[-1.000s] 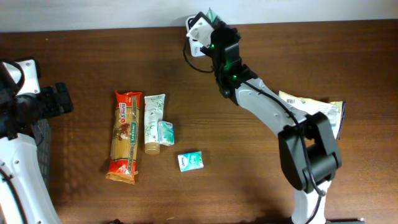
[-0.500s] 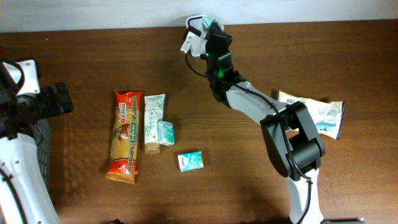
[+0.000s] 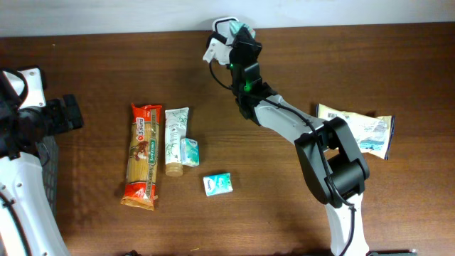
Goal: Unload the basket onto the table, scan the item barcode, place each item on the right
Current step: 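Lift the teal packet and hold it in front of the white scanner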
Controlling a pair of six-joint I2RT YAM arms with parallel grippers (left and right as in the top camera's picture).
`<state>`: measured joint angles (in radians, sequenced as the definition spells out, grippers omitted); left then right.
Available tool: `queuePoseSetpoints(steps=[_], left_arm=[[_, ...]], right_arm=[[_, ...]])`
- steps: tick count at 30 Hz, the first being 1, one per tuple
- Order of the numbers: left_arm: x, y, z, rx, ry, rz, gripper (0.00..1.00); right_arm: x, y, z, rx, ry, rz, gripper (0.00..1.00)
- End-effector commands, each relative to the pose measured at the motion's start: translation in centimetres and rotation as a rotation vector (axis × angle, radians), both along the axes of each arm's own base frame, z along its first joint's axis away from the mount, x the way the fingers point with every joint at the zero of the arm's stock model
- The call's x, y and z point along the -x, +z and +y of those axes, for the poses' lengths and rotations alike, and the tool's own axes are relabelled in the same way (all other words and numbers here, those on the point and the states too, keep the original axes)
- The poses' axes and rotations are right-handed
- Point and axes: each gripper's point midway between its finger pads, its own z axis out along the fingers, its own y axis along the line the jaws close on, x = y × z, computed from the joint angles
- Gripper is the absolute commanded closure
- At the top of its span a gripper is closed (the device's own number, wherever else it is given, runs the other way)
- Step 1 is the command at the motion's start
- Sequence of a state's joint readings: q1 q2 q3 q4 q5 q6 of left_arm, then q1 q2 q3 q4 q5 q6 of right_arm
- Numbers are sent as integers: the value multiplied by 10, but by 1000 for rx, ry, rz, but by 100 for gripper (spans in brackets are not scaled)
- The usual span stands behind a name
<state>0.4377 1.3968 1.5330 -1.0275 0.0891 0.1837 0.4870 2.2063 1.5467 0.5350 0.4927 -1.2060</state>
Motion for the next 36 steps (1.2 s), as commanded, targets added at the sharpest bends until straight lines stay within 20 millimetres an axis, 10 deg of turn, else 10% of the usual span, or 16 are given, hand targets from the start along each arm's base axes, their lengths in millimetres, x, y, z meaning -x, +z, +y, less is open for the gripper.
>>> queuePoseSetpoints(steps=[1,12,26,36], left_arm=[[0,2,-1,-13,-15,-3,1],[0,2,-1,-13,-15,-3,1],[0,2,-1,-13,-15,-3,1],[0,2,-1,-13,-15,-3,1]], right_arm=[[-7,28,22,-40,198,-98,96],[-63,14,11,-68,198,-197,96],[-68,-9,0,-31,139,-166,96],[-42,91,-4,-450,65,-217,96]])
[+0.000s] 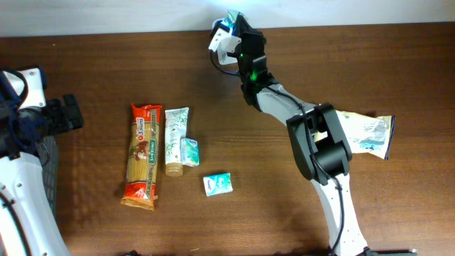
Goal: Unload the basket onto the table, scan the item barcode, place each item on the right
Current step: 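Lift the teal packet and hold it in front of the white scanner, then carry the teal packet right and drop it near the white-blue bag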
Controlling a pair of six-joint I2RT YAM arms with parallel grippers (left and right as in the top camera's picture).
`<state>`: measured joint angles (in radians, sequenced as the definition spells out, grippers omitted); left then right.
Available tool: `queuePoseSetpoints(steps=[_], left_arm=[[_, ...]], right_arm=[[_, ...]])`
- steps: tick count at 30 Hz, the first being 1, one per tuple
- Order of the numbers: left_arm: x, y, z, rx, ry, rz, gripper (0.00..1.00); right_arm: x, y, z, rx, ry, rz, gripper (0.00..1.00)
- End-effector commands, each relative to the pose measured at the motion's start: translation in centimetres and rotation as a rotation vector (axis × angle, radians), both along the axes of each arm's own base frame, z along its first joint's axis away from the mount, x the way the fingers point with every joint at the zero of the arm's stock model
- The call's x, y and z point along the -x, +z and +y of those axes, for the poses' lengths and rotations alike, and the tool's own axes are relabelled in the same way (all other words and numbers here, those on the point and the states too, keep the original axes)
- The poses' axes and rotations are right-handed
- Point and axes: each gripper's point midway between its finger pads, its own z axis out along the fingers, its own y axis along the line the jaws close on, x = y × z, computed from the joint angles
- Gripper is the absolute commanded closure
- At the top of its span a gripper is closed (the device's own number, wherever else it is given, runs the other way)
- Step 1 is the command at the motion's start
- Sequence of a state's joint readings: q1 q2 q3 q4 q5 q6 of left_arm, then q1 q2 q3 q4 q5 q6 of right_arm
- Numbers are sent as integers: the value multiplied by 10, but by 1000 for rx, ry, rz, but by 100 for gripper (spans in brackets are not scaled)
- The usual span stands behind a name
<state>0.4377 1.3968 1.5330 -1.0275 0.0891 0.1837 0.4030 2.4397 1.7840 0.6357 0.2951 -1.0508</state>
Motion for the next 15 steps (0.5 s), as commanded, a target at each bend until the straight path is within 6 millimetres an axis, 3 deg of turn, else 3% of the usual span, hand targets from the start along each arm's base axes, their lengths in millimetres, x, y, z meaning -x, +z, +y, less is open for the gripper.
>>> queuePoseSetpoints(steps=[1,4,8,11,13,15], left_arm=[[0,2,-1,-13,-15,-3,1],[0,2,-1,-13,-15,-3,1],[0,2,-1,-13,-15,-3,1],[0,2,-1,-13,-15,-3,1],[0,2,-1,-13,-14,-3,1],[0,2,-1,-13,-14,-3,1]], right_arm=[[24,121,-8,-302,-46,-86,96],[56,152,-10,-496,-2,108,96],[115,169,-33,-783,2,413,96],[160,163,-78,-989,-130,628,96],[183,147,-111,-1015,-229,733,96],[201,120,-161,-1087,-396,841,96]])
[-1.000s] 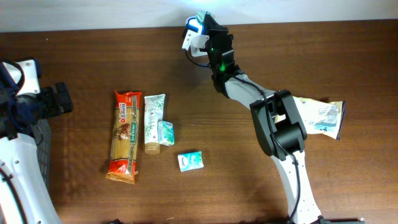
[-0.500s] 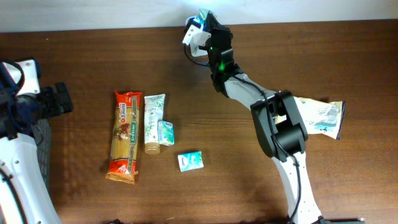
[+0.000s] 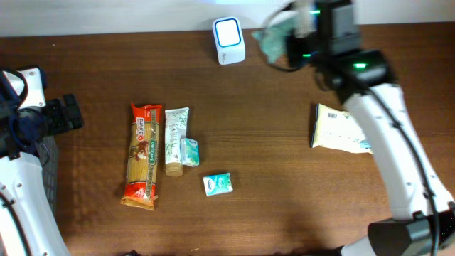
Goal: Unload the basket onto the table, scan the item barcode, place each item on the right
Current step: 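Carry the teal packet right and drop it near the white-blue bag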
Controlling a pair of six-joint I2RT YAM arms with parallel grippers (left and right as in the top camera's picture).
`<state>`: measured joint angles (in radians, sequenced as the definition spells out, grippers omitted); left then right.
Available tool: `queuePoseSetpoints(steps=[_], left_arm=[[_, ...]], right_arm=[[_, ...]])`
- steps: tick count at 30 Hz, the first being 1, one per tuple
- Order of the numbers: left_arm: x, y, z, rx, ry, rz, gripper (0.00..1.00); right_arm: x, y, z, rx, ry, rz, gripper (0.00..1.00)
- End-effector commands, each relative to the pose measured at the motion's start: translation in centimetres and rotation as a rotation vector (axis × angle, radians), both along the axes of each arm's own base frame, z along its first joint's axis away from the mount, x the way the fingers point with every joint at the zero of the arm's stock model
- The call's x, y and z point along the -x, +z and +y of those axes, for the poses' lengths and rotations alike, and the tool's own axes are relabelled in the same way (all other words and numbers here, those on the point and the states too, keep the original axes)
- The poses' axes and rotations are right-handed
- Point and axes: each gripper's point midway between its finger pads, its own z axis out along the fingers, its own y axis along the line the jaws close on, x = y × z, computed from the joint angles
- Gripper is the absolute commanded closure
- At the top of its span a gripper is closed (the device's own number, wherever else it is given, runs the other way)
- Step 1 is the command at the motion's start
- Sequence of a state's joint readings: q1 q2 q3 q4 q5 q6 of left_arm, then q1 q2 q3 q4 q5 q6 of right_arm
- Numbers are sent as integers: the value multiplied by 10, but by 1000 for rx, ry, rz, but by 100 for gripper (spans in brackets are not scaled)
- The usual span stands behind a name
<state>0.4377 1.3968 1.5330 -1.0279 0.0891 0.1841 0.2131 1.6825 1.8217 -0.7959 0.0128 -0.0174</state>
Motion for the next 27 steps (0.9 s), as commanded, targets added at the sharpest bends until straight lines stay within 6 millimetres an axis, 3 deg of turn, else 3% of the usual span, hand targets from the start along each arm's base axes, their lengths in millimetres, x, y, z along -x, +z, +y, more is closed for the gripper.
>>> queuePoseSetpoints(steps=[1,5,9,13,15,17,19,21,23,27], left_arm=[[0,2,-1,-13,-14,-3,1],[0,2,-1,-13,-14,-3,1],[0,2,-1,-13,-14,-3,1],[0,2,-1,-12,-14,-3,1],[0,2,-1,-13,-14,-3,1],[0,2,-1,-13,-14,-3,1],[0,2,-1,-13,-14,-3,1],[0,2,-1,-13,-14,-3,1],[0,2,-1,-13,-14,-3,1],[0,2,-1,-12,-14,-3,1]], right_arm=[[19,-36,-55,-199,-192,214,96],[30,-92,-130,-319,-442,377,96],[31,-148,-195,-341,-610,419,96],[40,-206,-232,-361,-701,472,94],[46,-221,-234,-357,-717,509,78],[48,-224,-236,-342,-725,519,48],[47,-224,-236,-343,-724,517,33],[46,-220,-232,-353,-711,515,29],[43,-205,-213,-320,-624,528,31],[37,-165,-144,-256,-415,572,31]])
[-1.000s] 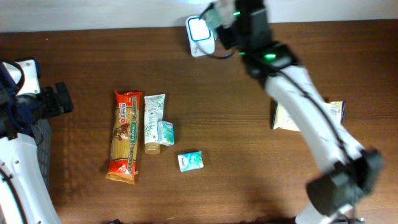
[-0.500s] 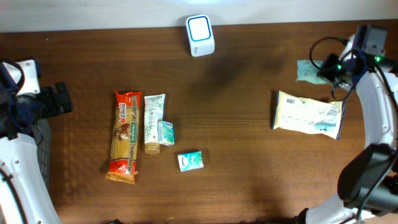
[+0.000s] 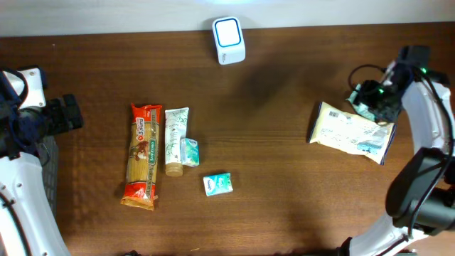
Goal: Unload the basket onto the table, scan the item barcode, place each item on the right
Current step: 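Carry the teal packet right and drop it near the white-blue bag, then reach the right gripper to the green Kleenex pack and grasp it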
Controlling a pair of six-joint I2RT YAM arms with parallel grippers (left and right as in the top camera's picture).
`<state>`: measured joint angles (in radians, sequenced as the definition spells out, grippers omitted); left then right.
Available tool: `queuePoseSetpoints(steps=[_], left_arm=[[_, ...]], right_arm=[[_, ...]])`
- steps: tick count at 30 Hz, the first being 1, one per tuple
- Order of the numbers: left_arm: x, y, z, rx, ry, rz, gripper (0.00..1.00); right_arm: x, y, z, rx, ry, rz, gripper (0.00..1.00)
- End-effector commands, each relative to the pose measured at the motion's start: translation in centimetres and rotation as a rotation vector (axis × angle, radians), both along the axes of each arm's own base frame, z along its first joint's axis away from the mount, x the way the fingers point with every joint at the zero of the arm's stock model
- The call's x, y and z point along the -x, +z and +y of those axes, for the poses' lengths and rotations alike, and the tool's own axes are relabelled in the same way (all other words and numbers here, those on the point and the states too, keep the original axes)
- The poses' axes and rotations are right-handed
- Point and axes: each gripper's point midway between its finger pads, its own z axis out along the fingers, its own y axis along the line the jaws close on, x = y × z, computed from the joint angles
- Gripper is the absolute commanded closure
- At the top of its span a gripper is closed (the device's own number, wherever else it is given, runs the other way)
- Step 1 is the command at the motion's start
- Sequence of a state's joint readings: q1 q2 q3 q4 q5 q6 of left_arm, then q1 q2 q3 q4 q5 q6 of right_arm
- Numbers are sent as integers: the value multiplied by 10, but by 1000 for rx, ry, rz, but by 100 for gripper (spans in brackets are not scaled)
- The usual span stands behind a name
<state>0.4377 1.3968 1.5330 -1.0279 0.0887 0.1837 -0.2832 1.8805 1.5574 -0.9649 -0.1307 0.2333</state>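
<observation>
The white scanner [image 3: 229,32] with a blue-lit window stands at the back edge. My right gripper [image 3: 366,97] is far right, just above the top right corner of a white pouch [image 3: 348,131]. It appears shut on a small teal packet [image 3: 357,94], mostly hidden under the fingers. Pasta packet [image 3: 143,155], toothpaste tube [image 3: 175,139], small teal box [image 3: 189,151] and teal-white packet [image 3: 218,183] lie left of centre. My left gripper [image 3: 69,114] rests at the left edge, open and holding nothing.
The right arm [image 3: 426,121] runs down the right side of the table. The left arm's white body [image 3: 25,192] fills the lower left corner. The pale wall edge [image 3: 106,14] runs behind the scanner.
My right gripper has moved from just right of the scanner to the far right, over the white pouch, with the teal packet still in it. The left arm and the lying items are unchanged.
My right gripper first held the teal packet right at the scanner at the back, and was still there at the second moment. Then it was a little to the right of the scanner. Now it is by the white pouch on the right.
</observation>
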Motion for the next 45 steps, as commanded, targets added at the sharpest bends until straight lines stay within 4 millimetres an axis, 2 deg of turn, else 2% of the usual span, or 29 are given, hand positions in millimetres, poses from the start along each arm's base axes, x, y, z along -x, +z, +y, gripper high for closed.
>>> queuePoseSetpoints(steps=[1,3,5,7,10,11,13,15,18,21,26,29,33,34,36,39,41,42,45], left_arm=[[0,2,-1,-13,-15,-3,1],[0,2,-1,-13,-15,-3,1],[0,2,-1,-13,-15,-2,1],[0,2,-1,-13,-15,-3,1],[0,2,-1,-13,-15,-3,1],[0,2,-1,-13,-15,-3,1],[0,2,-1,-13,-15,-3,1],[0,2,-1,-13,-15,-3,1],[0,2,-1,-13,-15,-3,1],[0,2,-1,-13,-15,-3,1],[0,2,-1,-13,-15,-3,1],[0,2,-1,-13,-15,-3,1],[0,2,-1,-13,-15,-3,1],[0,2,-1,-13,-15,-3,1],[0,2,-1,-13,-15,-3,1],[0,2,-1,-13,-15,-3,1],[0,2,-1,-13,-15,-3,1],[0,2,-1,-13,-15,-3,1],[0,2,-1,-13,-15,-3,1]], right_arm=[[-22,53,83,-39,274,-101,31],[-18,56,143,-106,409,-103,32],[-5,48,197,-120,544,-66,31],[11,37,240,-118,680,-27,32],[36,19,288,-112,894,24,31],[55,6,317,-120,1011,62,32],[78,-7,348,-138,1096,109,31],[110,-25,386,-176,1191,175,31],[150,-43,423,-240,1189,283,32],[173,-60,449,-244,1141,335,41],[178,-82,451,-222,1075,396,48],[185,-93,451,-246,1095,441,49],[181,-89,439,-240,1080,473,49],[180,-87,432,-237,1079,489,49],[176,-85,401,-189,1099,548,49],[146,-91,342,7,1116,566,49],[127,-92,318,72,1089,557,49],[117,-89,309,67,1071,546,49],[107,-74,302,18,1094,514,48]])
